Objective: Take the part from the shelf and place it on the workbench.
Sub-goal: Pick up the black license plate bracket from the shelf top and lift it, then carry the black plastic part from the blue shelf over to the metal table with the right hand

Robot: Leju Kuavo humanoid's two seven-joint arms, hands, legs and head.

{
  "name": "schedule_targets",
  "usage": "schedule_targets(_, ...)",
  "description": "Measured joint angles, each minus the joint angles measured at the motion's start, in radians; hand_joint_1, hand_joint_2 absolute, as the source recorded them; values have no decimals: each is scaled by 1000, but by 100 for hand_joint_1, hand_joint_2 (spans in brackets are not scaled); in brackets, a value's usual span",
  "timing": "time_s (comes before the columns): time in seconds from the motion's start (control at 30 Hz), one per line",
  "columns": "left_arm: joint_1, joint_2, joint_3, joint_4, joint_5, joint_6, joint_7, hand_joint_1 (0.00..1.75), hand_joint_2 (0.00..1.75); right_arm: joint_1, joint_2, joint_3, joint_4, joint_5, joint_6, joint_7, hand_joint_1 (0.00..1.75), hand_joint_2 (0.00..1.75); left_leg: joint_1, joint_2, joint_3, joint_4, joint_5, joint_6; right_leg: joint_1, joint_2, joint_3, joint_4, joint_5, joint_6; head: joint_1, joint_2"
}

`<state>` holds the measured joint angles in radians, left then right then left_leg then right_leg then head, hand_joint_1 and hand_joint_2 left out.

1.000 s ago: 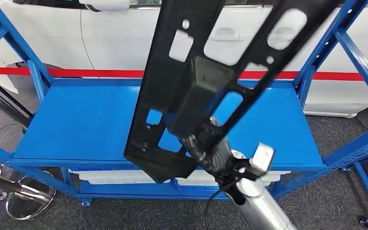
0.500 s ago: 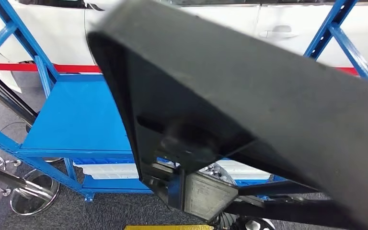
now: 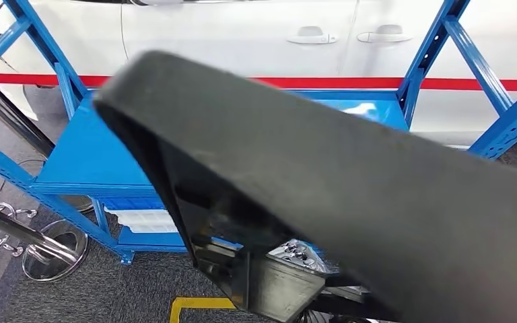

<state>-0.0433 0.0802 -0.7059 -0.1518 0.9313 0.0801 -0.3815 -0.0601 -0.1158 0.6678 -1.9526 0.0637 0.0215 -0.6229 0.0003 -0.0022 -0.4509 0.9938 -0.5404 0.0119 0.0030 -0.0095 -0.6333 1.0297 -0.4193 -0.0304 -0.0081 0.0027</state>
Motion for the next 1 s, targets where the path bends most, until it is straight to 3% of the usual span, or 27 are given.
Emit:
schedule_targets(0.03, -1, 1, -1, 0, 1, 0, 0, 0, 0, -1, -1, 3, 1, -3, 2, 5, 175, 175, -4, 0, 9, -21, -2, 3, -1, -2, 0, -2, 7, 6, 0, 0)
schedule_targets(0.1, -2, 1, -3, 0, 2, 0, 0, 0, 0, -1, -7, 7, 2, -6, 6, 14, 175, 175, -2, 2, -1, -34, 19, 10, -4, -1, -4, -2, 10, 19, 0, 0)
schedule_targets(0.13, -1, 1, -4, 0, 3, 1, 0, 0, 0, -1, -10, 9, 3, -7, 7, 17, 175, 175, 1, 5, -9, -39, 31, 17, -5, 1, -12, 12, -11, 24, 0, 0)
schedule_targets(0.17, 0, 1, -5, 0, 4, 1, 0, 0, 0, -1, -14, 10, 4, -5, 6, 20, 175, 175, 5, 8, -20, -43, 44, 23, -6, 3, -25, 46, -52, 29, 0, 0)
schedule_targets(0.23, 2, 1, -5, 0, 8, 1, 0, 0, 0, -1, -21, 11, 4, 7, 1, 20, 175, 175, 5, 12, -47, -39, 65, 30, -11, 5, -56, 160, -152, 36, 0, 0)
schedule_targets(0.27, 2, 1, -5, 0, 9, 1, 0, 0, 0, -1, -23, 12, 4, 18, -6, 18, 175, 175, 5, 13, -63, -34, 75, 29, -13, 5, -66, 220, -181, 40, 0, 0)
schedule_targets(0.3, 2, 1, -5, 0, 11, 0, 0, 0, 0, -1, -24, 14, 3, 29, -13, 16, 175, 175, 6, 13, -79, -29, 84, 27, -16, 5, -65, 257, -181, 43, 0, 0)
schedule_targets(0.33, 2, 1, -5, 0, 12, 0, 0, 0, 0, -1, -25, 15, 3, 40, -20, 13, 175, 175, 7, 13, -96, -22, 91, 24, -19, 5, -49, 265, -161, 46, 0, 0)
schedule_targets(0.4, 2, 1, -5, 0, 14, -3, -1, 0, 0, -3, -27, 20, 0, 53, -30, 9, 175, 175, 11, 14, -126, -2, 101, 16, -25, 3, 29, 180, -108, 51, 0, 0)
schedule_targets(0.47, 2, 2, -6, 0, 14, -6, -3, 0, 0, -8, -29, 25, -5, 55, -33, 8, 175, 175, 10, 15, -150, 22, 105, 7, -23, -6, 111, 59, -108, 51, 0, 0)
schedule_targets(0.53, 3, 2, -7, 0, 14, -7, -4, 0, 0, -13, -30, 31, -9, 55, -33, 7, 175, 175, 7, 17, -162, 35, 113, -5, -18, -8, 133, 10, -127, 38, 0, 0)
schedule_targets(0.6, 4, 2, -9, 0, 13, -8, -4, 0, 0, -15, -31, 37, -12, 55, -34, 6, 175, 175, 10, 20, -167, 40, 115, -19, -17, -4, 119, 9, -118, 17, 0, 0)
schedule_targets(0.63, 3, 2, -11, 1, 13, -8, -4, 0, 0, -16, -31, 40, -13, 54, -34, 6, 175, 175, 13, 19, -173, 53, 96, -24, -17, -2, 111, 8, -109, 7, 0, 0)
schedule_targets(0.7, 3, 2, -14, 1, 13, -8, -5, 0, 0, -18, -31, 44, -14, 54, -34, 5, 175, 175, 15, 15, -198, 128, 11, -32, -16, 3, 89, 7, -87, -9, -1, 0)
schedule_targets(0.77, 2, 2, -15, 1, 13, -8, -5, 0, 0, -18, -32, 46, -15, 53, -34, 5, 175, 175, 14, 12, -226, 248, -72, -34, -10, 12, 61, 9, -65, -15, -1, 0)
schedule_targets(0.8, 1, 2, -17, 1, 13, -8, -5, 0, 0, -18, -32, 47, -15, 52, -34, 5, 175, 175, 13, 12, -228, 293, -83, -31, -6, 16, 45, 10, -54, -16, -1, 0)
schedule_targets(0.83, 1, 2, -18, 1, 12, -8, -6, 0, 0, -18, -33, 47, -15, 51, -34, 4, 175, 175, 12, 11, -218, 310, -71, -25, -2, 22, 30, 11, -42, -17, -1, 0)
schedule_targets(0.87, 0, 2, -20, 1, 12, -8, -7, 0, 0, -18, -34, 47, -15, 50, -33, 4, 175, 175, 9, 9, -191, 293, -44, -16, 3, 29, 15, 12, -31, -18, -1, 0)
schedule_targets(0.93, -2, 4, -22, 1, 11, -8, -11, 0, 0, -19, -37, 47, -18, 47, -32, 2, 175, 175, -3, -10, -96, 171, -2, 15, 11, 41, -8, 13, -9, -18, -1, 0)
schedule_targets(1.0, -5, 8, -23, 1, 11, -8, -15, 0, 0, -22, -38, 47, -21, 45, -30, 2, 175, 175, -15, -30, -6, 32, -10, 37, 12, 50, -19, 10, 12, -14, -1, 0)
